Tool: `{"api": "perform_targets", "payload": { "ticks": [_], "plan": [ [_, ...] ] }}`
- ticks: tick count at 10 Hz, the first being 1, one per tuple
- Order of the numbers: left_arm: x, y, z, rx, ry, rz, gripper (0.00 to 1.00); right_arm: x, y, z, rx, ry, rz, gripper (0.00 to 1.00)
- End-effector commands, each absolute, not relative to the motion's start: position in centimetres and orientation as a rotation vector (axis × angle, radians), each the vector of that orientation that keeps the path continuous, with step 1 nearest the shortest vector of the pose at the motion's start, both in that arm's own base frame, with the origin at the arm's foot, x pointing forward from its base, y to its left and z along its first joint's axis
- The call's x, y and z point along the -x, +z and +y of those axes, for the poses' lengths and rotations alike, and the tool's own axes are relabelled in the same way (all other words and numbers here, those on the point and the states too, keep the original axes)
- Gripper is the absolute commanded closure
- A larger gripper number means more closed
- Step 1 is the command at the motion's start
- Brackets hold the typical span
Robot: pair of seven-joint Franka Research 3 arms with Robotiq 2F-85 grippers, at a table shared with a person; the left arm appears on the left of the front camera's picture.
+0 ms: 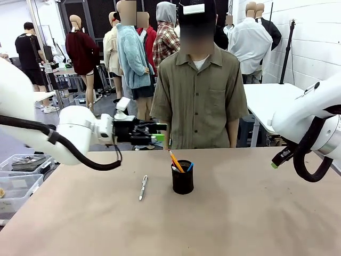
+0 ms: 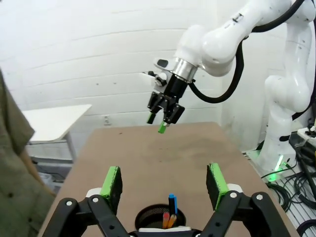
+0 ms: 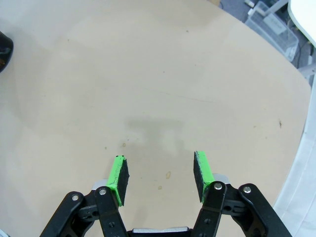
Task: Place the pens into the pen holder.
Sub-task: Pick up a writing instrument from the table and place it into the Pen holder.
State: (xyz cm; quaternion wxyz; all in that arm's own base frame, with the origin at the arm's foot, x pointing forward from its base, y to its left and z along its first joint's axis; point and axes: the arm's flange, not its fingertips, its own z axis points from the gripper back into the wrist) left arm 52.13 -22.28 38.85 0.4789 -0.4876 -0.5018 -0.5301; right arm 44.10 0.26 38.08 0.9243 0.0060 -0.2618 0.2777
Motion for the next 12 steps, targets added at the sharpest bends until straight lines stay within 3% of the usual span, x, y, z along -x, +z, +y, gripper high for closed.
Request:
{"api": "perform_targets", "payload": {
  "ticks": [1,4,7,12],
  "plan": [
    [-49.2,41.2,-18.4,1.068,-1.234,-1.248,0.11,-44.0,37.9,0.1,-0.019,0.576,-0.558,0.33],
    [-47.3,43.8,-14.8,0.881,-1.044,-1.129,0.11,-44.0,37.9,0.1,-0.019,0.576,-0.558,0.33],
    [-46.8,45.9,-13.8,0.726,-0.879,-0.813,0.11,-44.0,37.9,0.1,-0.019,0.576,-0.558,0.33],
    [-48.1,46.7,-15.3,0.428,-0.564,-0.456,0.11,-44.0,37.9,0.1,-0.019,0.576,-0.558,0.33]
  ]
}}
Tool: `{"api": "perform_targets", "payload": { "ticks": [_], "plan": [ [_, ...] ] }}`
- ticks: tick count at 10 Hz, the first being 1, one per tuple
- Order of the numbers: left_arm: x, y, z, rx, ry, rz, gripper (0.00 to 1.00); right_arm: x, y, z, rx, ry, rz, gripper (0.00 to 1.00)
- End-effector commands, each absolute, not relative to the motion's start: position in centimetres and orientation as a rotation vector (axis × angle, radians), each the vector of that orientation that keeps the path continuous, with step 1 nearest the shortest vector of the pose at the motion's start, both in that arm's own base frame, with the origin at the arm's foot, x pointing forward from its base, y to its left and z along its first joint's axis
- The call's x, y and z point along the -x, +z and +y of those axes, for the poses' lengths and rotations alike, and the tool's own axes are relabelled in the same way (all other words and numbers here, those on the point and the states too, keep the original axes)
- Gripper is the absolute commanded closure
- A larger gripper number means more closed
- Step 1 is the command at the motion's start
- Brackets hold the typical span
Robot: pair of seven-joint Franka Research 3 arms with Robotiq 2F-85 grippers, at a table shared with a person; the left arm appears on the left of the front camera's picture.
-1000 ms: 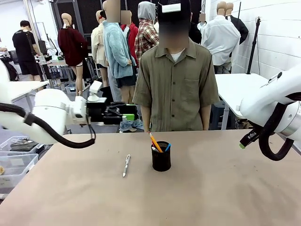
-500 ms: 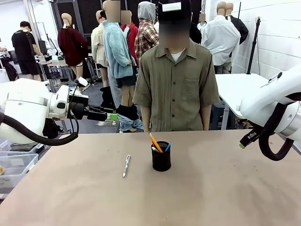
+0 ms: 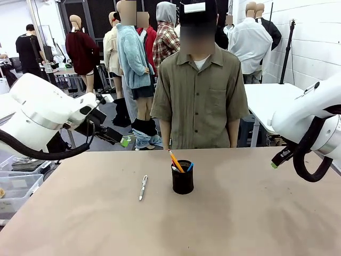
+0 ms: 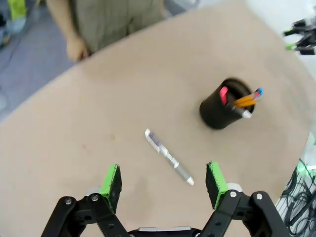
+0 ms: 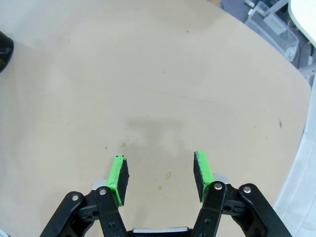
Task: Place the pens into the pen holder.
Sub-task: Pick up a writing instrument from the table and place it into the Pen holder.
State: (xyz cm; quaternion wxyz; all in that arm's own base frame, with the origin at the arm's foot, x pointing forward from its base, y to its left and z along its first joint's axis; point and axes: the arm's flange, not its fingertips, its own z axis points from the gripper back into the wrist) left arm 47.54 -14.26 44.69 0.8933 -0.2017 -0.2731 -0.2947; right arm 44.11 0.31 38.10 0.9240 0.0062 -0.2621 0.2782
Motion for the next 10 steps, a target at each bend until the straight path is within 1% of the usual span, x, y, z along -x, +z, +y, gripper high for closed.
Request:
{"api": "perform_targets", "payload": {
  "ticks": [1,2,3,5,6,7,10],
  "plan": [
    [-48.8,46.2,-16.1,0.401,-0.478,-0.387,0.11,-44.0,37.9,0.1,-0.019,0.576,-0.558,0.33],
    [-49.4,46.0,-16.8,0.412,-0.496,-0.364,0.11,-44.0,37.9,0.1,-0.019,0.576,-0.558,0.33],
    [-49.9,45.9,-17.4,0.414,-0.452,-0.354,0.11,-44.0,37.9,0.1,-0.019,0.576,-0.558,0.33],
    [-51.4,44.3,-19.8,0.362,-0.394,-0.292,0.11,-44.0,37.9,0.1,-0.019,0.576,-0.558,0.33],
    [-52.1,43.1,-21.0,0.278,-0.371,-0.293,0.11,-44.0,37.9,0.1,-0.019,0.576,-0.558,0.33],
    [-52.2,41.7,-22.4,0.215,-0.378,-0.228,0.11,-44.0,37.9,0.1,-0.019,0.576,-0.558,0.33],
    [-52.1,38.3,-25.9,0.035,-0.363,-0.129,0.11,-44.0,37.9,0.1,-0.019,0.576,-0.558,0.33]
  ]
}}
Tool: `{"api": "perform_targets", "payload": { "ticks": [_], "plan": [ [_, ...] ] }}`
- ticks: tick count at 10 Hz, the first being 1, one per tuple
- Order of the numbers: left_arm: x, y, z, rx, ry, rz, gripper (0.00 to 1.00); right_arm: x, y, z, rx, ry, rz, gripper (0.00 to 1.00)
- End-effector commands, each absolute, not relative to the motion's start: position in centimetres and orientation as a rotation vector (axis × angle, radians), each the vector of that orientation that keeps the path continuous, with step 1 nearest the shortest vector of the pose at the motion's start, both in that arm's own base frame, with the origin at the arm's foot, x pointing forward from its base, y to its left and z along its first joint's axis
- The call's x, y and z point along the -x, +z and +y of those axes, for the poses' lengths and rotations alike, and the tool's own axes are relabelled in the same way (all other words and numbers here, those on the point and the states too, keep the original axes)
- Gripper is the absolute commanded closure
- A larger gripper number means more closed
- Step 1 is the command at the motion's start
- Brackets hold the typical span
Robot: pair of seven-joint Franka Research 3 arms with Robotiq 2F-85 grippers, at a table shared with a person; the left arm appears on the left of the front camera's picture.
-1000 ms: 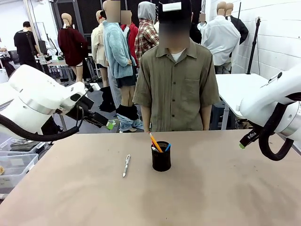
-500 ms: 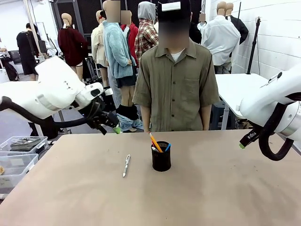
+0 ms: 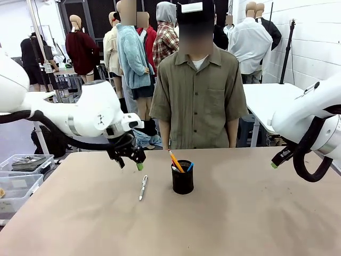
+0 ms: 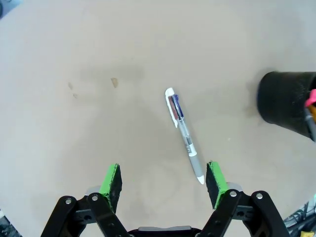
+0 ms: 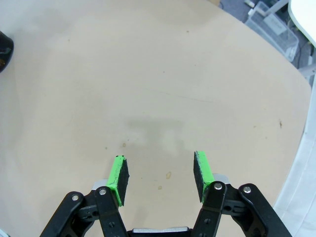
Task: Place the pens into the pen holder.
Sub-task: Pick up a writing instrument from the table and place it into the Pen holder.
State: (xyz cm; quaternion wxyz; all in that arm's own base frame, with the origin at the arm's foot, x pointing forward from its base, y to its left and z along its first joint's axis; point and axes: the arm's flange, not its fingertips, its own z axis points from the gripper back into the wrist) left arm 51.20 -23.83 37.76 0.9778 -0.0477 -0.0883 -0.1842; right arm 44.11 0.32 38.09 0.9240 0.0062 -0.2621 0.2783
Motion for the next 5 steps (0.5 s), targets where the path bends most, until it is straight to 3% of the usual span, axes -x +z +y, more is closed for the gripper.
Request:
{"api": "perform_targets", "payload": {
  "ticks": [1,5],
  "plan": [
    [-52.1,37.4,-26.9,0.016,-0.38,-0.109,0.11,-44.0,37.9,0.1,-0.019,0.576,-0.558,0.33],
    [-52.3,34.5,-29.4,-0.042,-0.381,-0.072,0.11,-44.0,37.9,0.1,-0.019,0.576,-0.558,0.33]
  ]
}}
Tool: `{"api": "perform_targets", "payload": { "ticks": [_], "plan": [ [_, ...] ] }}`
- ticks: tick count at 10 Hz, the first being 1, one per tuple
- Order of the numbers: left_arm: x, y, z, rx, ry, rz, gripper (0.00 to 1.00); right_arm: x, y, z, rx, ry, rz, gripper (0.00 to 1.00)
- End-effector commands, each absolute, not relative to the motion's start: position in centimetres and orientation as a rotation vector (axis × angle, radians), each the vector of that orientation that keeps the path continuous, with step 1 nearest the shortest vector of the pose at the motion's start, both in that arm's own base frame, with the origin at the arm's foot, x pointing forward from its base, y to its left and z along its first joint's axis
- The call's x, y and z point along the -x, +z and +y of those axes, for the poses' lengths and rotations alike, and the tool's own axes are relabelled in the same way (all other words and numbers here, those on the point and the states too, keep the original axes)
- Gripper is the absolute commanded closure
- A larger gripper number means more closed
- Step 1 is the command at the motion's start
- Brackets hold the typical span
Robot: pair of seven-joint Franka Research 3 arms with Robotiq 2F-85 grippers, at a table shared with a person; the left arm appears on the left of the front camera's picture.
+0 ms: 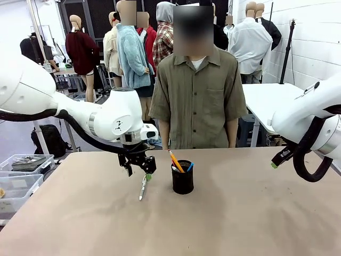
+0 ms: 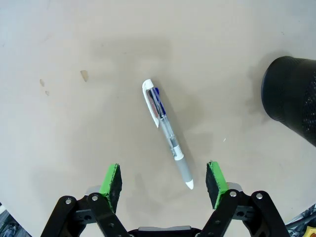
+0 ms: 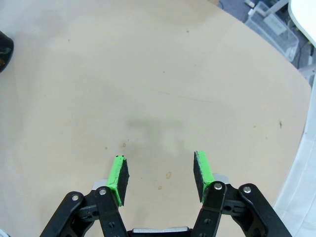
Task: Place the pens into the pen holder.
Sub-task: Pick up a writing instrument from the table and place it into the Pen holder.
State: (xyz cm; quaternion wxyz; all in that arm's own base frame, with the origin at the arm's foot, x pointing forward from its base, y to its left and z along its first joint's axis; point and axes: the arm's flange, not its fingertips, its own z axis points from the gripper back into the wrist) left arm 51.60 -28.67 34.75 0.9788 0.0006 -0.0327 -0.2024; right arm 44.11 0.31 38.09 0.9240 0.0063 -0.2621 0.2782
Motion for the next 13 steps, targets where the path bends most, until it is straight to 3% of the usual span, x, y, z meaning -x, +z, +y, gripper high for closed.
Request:
{"api": "perform_targets", "payload": {
  "ticks": [1,8,9,13],
  "plan": [
    [-52.4,33.8,-29.7,-0.044,-0.376,-0.065,0.11,-44.0,37.9,0.1,-0.019,0.576,-0.558,0.33],
    [-53.3,30.6,-30.2,-0.047,-0.365,-0.038,0.11,-44.0,37.9,0.1,-0.019,0.576,-0.558,0.33],
    [-53.3,30.6,-30.0,-0.068,-0.402,-0.027,0.24,-44.0,37.9,0.1,-0.019,0.576,-0.558,0.33],
    [-53.3,30.6,-29.8,-0.047,-0.408,-0.026,1.0,-44.0,37.9,0.1,-0.019,0.576,-0.558,0.33]
  ]
}}
